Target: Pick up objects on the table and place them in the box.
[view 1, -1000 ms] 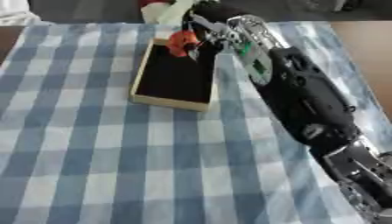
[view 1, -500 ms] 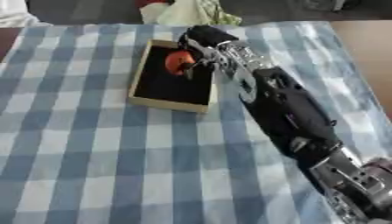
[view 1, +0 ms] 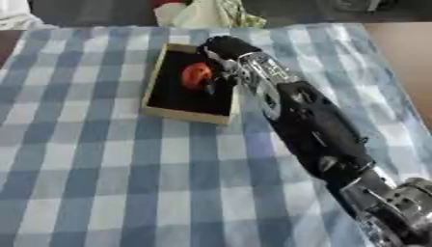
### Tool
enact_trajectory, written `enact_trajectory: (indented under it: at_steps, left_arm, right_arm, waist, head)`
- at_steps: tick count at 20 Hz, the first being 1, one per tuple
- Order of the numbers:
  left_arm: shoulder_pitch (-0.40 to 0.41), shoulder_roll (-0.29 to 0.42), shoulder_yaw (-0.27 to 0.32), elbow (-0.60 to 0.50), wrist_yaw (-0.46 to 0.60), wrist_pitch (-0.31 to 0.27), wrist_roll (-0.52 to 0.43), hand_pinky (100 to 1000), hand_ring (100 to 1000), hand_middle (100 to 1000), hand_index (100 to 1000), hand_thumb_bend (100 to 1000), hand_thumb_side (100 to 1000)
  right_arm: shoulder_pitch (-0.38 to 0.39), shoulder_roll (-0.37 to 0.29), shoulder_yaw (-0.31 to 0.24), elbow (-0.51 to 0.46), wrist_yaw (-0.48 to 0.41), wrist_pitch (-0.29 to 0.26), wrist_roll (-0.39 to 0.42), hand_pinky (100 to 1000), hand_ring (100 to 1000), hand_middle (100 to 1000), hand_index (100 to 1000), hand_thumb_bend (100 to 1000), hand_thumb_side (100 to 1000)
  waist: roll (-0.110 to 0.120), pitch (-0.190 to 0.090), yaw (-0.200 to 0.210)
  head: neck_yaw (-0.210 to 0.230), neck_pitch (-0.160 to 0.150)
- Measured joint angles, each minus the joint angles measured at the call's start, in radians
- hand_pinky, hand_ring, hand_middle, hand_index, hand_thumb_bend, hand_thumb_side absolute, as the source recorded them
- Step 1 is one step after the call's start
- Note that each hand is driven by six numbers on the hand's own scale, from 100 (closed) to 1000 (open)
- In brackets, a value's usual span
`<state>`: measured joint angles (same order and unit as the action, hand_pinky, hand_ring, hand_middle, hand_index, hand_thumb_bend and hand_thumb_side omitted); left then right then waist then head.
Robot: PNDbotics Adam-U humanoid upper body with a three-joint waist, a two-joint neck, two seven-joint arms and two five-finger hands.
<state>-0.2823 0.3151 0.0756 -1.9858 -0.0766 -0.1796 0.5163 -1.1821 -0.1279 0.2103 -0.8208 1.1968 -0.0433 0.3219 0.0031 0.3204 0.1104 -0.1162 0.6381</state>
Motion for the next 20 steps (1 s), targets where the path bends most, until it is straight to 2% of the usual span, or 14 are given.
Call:
enact_trajectory:
  at_steps: [1, 5, 11, 14, 15, 16, 20]
  left_arm:
    - [0.000, 0.000, 0.000, 0.000, 0.000, 0.000, 0.000, 755, 749, 678, 810, 522, 655]
    - [0.000, 0.000, 0.000, 0.000, 0.000, 0.000, 0.000, 756, 749, 678, 810, 522, 655]
    - [0.001, 0.000, 0.000, 0.000, 0.001, 0.001, 0.000, 756, 749, 678, 810, 521, 656]
    - [0.002, 0.000, 0.000, 0.000, 0.001, 0.001, -0.001, 757, 749, 679, 810, 520, 657]
    - [0.003, 0.000, 0.000, 0.000, 0.001, 0.002, -0.001, 757, 749, 679, 810, 520, 656]
    - [0.005, 0.000, 0.000, 0.000, 0.001, 0.003, -0.002, 757, 749, 679, 810, 520, 656]
    - [0.009, 0.000, 0.000, 0.000, 0.001, 0.005, -0.003, 757, 750, 679, 810, 520, 656]
  right_arm:
    - [0.000, 0.000, 0.000, -0.001, 0.016, 0.005, 0.006, 746, 761, 642, 828, 351, 100]
    - [-0.001, 0.000, 0.000, -0.034, 0.061, 0.025, 0.029, 759, 768, 654, 840, 379, 128]
    - [-0.007, -0.008, 0.000, -0.121, 0.067, 0.038, 0.050, 747, 752, 628, 835, 323, 107]
    - [-0.008, -0.030, 0.000, -0.186, 0.046, 0.039, 0.052, 734, 738, 609, 828, 279, 102]
    - [-0.008, -0.039, 0.000, -0.211, 0.033, 0.039, 0.052, 729, 732, 604, 826, 162, 122]
    - [-0.009, -0.049, 0.000, -0.239, 0.018, 0.039, 0.052, 727, 730, 599, 826, 252, 100]
    - [-0.009, -0.100, 0.001, -0.360, -0.047, 0.047, 0.060, 713, 714, 579, 818, 223, 100]
  waist:
    - [0.000, 0.000, 0.000]
    - [0.000, 0.000, -0.005]
    - [0.001, -0.005, -0.012]
    - [0.002, -0.009, -0.016]
    - [0.002, -0.010, -0.018]
    - [0.002, -0.012, -0.021]
    - [0.001, -0.018, -0.027]
  head:
    - [0.000, 0.000]
    - [0.000, 0.000]
    - [0.001, 0.000]
    - [0.005, 0.000]
    - [0.007, 0.000]
    - [0.008, 0.001]
    - [0.013, 0.001]
